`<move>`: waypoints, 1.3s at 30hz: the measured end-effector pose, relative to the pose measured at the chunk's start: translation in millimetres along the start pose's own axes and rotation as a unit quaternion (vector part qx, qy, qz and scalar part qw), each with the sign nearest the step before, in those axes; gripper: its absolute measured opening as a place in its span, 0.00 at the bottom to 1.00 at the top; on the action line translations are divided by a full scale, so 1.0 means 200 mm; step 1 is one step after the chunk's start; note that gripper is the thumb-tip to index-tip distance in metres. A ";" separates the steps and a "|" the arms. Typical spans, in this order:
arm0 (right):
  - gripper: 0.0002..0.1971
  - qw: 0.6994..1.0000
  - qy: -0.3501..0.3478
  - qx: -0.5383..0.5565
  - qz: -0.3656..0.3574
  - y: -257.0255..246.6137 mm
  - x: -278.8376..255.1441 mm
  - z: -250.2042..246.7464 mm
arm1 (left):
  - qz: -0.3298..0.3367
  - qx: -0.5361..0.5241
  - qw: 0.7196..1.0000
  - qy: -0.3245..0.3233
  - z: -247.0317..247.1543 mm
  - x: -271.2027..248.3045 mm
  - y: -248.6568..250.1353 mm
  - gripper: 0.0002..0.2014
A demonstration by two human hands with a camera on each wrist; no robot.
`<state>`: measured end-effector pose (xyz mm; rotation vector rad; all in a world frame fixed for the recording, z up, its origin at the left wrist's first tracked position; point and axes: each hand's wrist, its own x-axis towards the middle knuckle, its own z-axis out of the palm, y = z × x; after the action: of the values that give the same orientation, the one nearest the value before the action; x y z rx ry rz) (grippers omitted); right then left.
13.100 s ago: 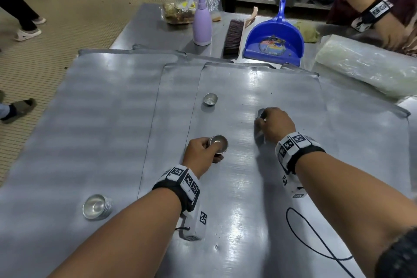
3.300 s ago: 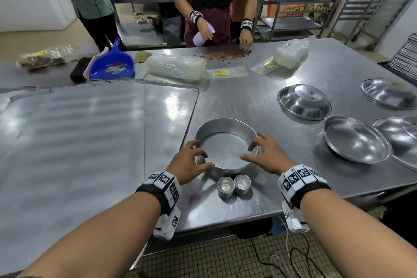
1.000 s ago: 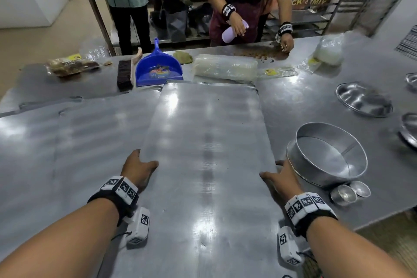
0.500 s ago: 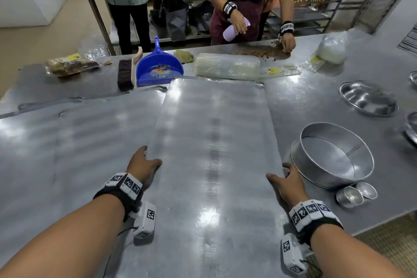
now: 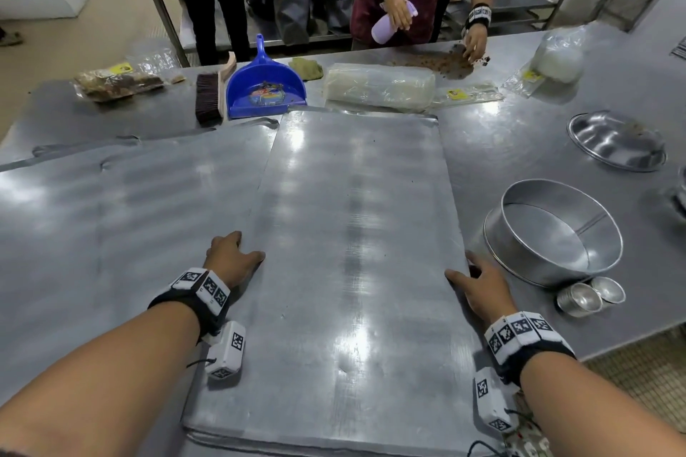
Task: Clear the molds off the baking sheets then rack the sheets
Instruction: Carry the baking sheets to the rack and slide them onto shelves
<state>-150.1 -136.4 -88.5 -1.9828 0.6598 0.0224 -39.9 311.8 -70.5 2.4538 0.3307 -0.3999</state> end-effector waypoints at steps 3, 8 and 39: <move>0.22 1.000 -0.018 -0.021 -0.013 0.01 -0.08 -0.03 | 0.032 -0.017 0.999 0.000 -0.03 -0.07 -0.06 0.10; 0.22 0.990 -0.026 -0.130 -0.056 0.02 -0.18 -0.04 | 0.042 -0.045 0.998 -0.025 -0.04 -0.17 -0.13 0.18; 0.17 0.862 -0.265 -0.329 -0.282 -0.04 -0.68 -0.06 | 0.143 0.124 0.970 -0.151 0.26 -1.05 0.04 0.20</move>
<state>-265.9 -84.0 -36.6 -2.5939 -0.3612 0.4760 -241.7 243.8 -30.3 2.5774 -0.2131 -0.7128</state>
